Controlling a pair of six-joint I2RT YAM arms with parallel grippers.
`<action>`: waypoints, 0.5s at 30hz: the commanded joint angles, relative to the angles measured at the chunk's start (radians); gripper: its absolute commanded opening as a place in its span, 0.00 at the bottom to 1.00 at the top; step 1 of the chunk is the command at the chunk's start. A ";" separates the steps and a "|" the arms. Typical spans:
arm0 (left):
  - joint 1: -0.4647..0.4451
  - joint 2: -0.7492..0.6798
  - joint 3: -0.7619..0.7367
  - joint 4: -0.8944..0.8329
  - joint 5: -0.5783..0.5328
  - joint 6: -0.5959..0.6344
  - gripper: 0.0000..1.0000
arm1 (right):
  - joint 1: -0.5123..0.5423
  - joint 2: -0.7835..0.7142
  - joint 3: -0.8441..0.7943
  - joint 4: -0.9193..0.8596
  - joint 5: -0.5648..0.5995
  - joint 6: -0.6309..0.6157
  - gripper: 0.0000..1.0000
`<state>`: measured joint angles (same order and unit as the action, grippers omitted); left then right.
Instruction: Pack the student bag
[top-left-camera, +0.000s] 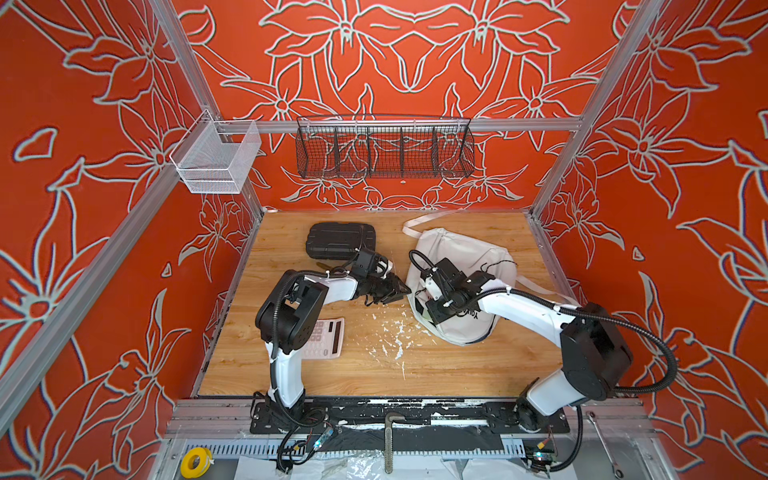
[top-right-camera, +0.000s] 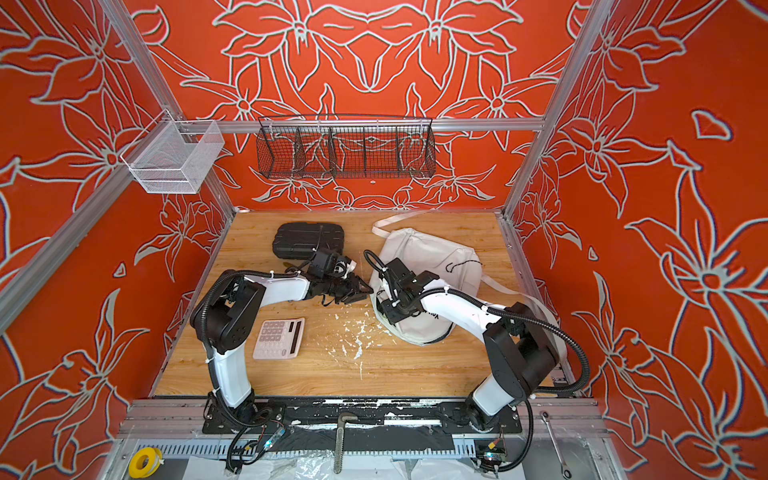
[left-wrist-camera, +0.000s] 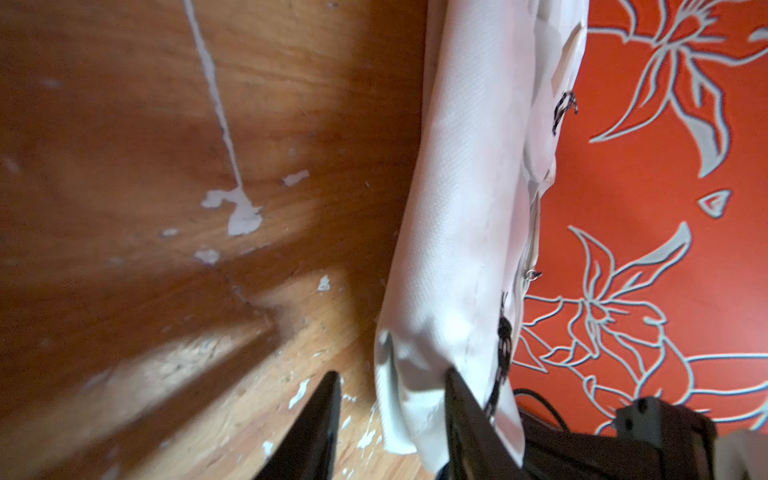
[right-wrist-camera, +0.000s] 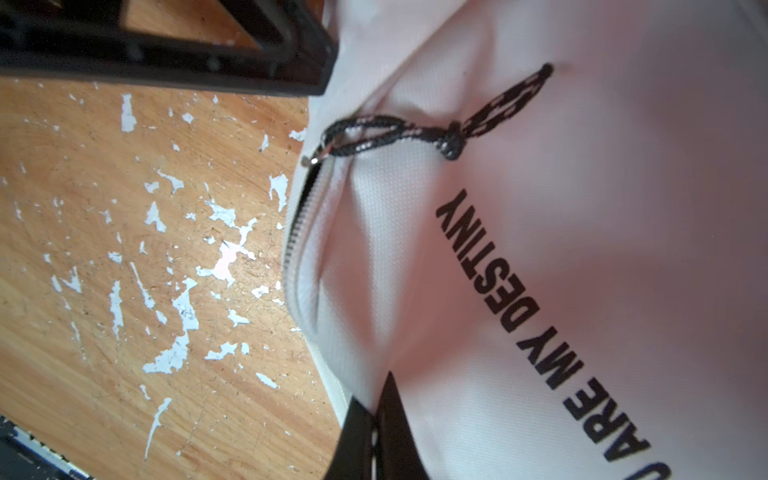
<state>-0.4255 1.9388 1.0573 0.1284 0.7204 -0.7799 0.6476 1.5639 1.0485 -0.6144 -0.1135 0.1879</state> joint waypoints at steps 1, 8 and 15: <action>-0.004 0.022 -0.040 0.133 0.045 0.007 0.38 | -0.016 -0.020 0.017 0.005 -0.049 -0.015 0.00; 0.007 -0.102 -0.192 0.371 0.086 -0.021 0.60 | -0.076 -0.084 0.072 -0.051 -0.107 -0.006 0.00; -0.017 -0.112 -0.163 0.405 0.135 -0.019 0.60 | -0.078 -0.116 0.124 -0.117 -0.143 -0.045 0.00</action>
<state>-0.4282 1.8503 0.8825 0.4515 0.8181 -0.7982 0.5705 1.4731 1.1366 -0.6952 -0.2131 0.1707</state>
